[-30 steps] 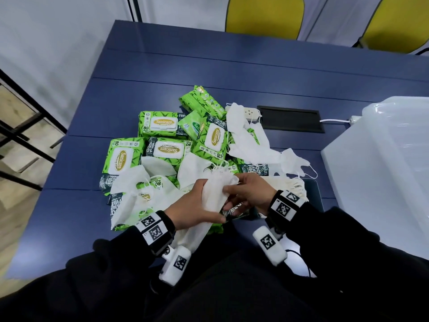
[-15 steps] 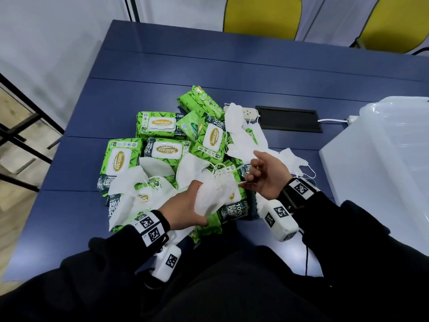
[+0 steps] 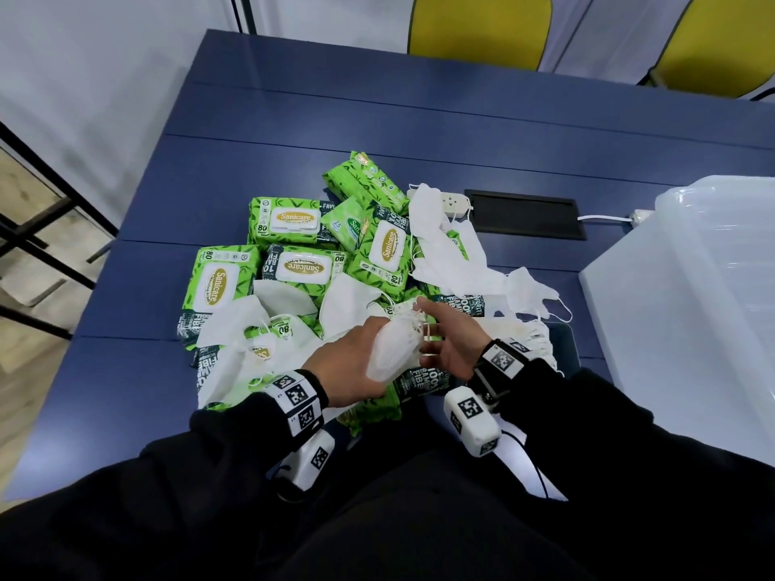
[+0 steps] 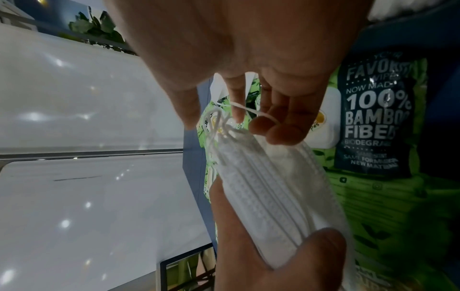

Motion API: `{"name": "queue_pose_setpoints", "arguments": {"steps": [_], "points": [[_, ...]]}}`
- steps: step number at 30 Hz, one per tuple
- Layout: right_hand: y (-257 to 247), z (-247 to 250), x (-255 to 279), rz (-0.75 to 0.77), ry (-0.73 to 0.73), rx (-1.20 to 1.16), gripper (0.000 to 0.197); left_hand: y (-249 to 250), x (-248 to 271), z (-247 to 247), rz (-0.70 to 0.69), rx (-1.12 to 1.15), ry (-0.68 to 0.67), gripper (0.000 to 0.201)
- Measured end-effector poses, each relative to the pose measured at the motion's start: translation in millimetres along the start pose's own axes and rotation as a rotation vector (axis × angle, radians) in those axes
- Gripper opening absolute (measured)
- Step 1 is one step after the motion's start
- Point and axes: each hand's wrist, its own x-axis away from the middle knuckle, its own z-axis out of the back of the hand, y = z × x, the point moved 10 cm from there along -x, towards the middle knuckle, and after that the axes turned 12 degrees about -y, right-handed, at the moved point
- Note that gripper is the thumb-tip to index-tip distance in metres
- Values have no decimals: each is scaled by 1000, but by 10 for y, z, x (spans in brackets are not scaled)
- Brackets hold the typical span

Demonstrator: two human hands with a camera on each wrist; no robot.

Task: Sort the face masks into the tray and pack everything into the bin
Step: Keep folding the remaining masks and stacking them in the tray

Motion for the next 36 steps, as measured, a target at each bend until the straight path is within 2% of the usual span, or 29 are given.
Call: {"name": "queue_pose_setpoints", "arguments": {"steps": [1, 4, 7, 11, 15, 17, 19, 21, 23, 25, 27, 31, 33, 35, 36], "points": [[-24, -6, -6, 3, -15, 25, 55, 5, -12, -12, 4, -24, -8, 98], [-137, -46, 39, 10, -82, 260, 46, 16, -28, 6, 7, -75, 0, 97], [-198, 36, 53, -2, -52, 371, 53, 25, -20, 12, -17, -108, 8, 98], [-236, 102, 52, 34, -32, 327, 38, 23, -15, 1, -27, -157, 1, 100], [-350, 256, 117, 142, 131, 196, 20, -45, -15, -37, 20, -280, -22, 98], [-305, 216, 125, 79, 87, -4, 17, -99, 8, -36, 40, -277, -20, 96], [-252, 118, 152, -37, -10, -32, 18, -119, 26, -15, 41, -270, -11, 94], [-274, 52, 132, -76, -98, 192, 9, -98, 37, 23, 21, -275, 5, 93], [-310, 6, 79, -70, -175, 491, 17, -50, 33, 51, -7, -268, 11, 93], [-362, 24, 51, -70, -154, 749, 18, 1, 22, 58, -30, -279, 12, 92], [-400, 72, 44, -86, -101, 867, 18, 30, 25, 61, -34, -296, 13, 92], [-504, 68, 100, 8, -39, 606, 16, -53, 26, 72, -12, -321, 14, 93], [-465, 93, 131, -9, -13, 337, 26, -127, 31, 67, 7, -313, 13, 91], [-396, -2, 142, -15, -93, -13, 30, -175, 42, 79, 26, -296, 29, 88], [-409, -57, 159, 3, -120, -114, 30, -190, 43, 84, 34, -284, 39, 88]]}}
